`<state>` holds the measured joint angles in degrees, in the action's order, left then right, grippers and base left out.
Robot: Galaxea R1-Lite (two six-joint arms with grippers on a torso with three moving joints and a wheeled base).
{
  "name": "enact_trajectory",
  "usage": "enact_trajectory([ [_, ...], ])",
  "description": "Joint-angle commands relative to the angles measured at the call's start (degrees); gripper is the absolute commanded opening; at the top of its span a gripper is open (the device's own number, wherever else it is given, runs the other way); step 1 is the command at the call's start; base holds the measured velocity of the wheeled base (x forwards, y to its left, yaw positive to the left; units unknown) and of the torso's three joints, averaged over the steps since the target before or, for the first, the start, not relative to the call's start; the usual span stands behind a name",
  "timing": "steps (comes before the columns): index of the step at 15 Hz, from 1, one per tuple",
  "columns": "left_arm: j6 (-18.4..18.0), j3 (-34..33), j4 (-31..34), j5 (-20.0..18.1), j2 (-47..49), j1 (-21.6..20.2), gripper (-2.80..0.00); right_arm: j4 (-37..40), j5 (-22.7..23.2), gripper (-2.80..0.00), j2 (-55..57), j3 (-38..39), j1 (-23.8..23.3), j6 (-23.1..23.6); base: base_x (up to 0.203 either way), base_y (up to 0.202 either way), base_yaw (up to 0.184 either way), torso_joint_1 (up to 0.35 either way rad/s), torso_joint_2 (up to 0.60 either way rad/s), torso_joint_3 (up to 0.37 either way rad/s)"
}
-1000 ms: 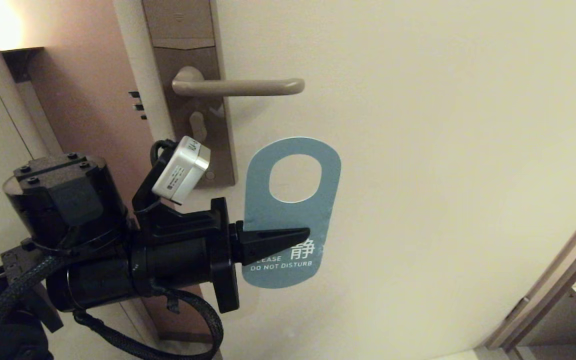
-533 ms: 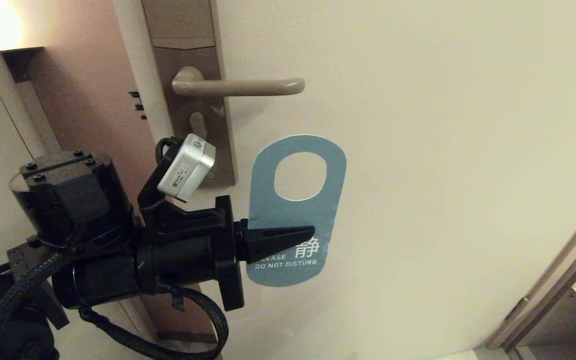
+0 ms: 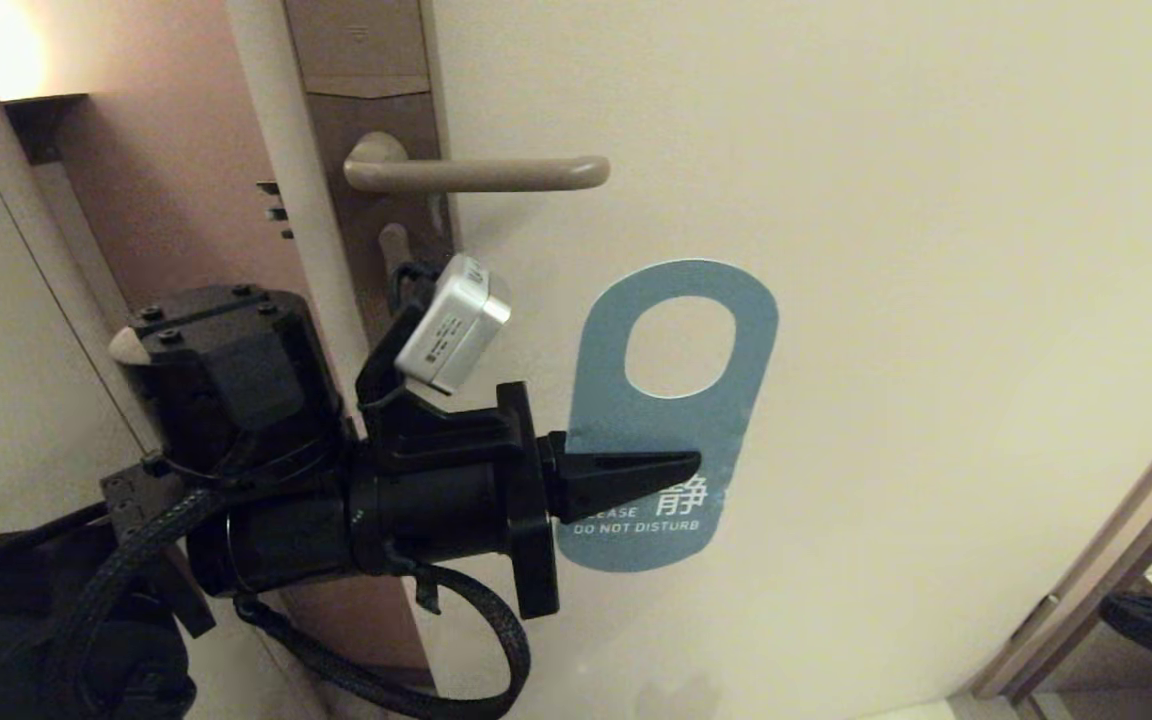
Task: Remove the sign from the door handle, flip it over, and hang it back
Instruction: Hand it to the other hand
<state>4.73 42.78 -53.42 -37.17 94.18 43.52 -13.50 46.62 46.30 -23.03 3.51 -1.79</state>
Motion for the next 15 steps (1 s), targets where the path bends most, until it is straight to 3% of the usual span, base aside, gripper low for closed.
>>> enact_trajectory([
  [1, 0.1, 1.3, -0.3, -0.2, 2.1, 1.4, -2.8, -0.5, 0.5, -2.8, 4.7, -0.8, 1.3, -0.1, 0.0, 0.0, 0.0, 0.0, 0.0, 0.0],
  [7, 0.1, 3.4, -0.6, -0.2, 4.9, 1.8, -2.8, -8.1, 0.5, -2.8, 13.8, -0.7, 11.5, -0.1, 0.0, 0.0, 0.0, 0.0, 0.0, 0.0],
  [8, 0.1, 3.3, -1.1, -0.2, 5.2, 1.8, -2.8, -8.7, 0.5, 0.0, 14.6, -0.7, 11.8, -0.2, 0.0, 0.0, 0.0, 0.0, 0.0, 0.0],
  [15, 1.6, 4.5, -2.5, -0.1, 6.1, 2.8, -2.8, -13.8, 0.5, 0.0, 20.1, -2.0, 20.7, -0.6, 0.0, 0.0, 0.0, 0.0, 0.0, 0.0],
])
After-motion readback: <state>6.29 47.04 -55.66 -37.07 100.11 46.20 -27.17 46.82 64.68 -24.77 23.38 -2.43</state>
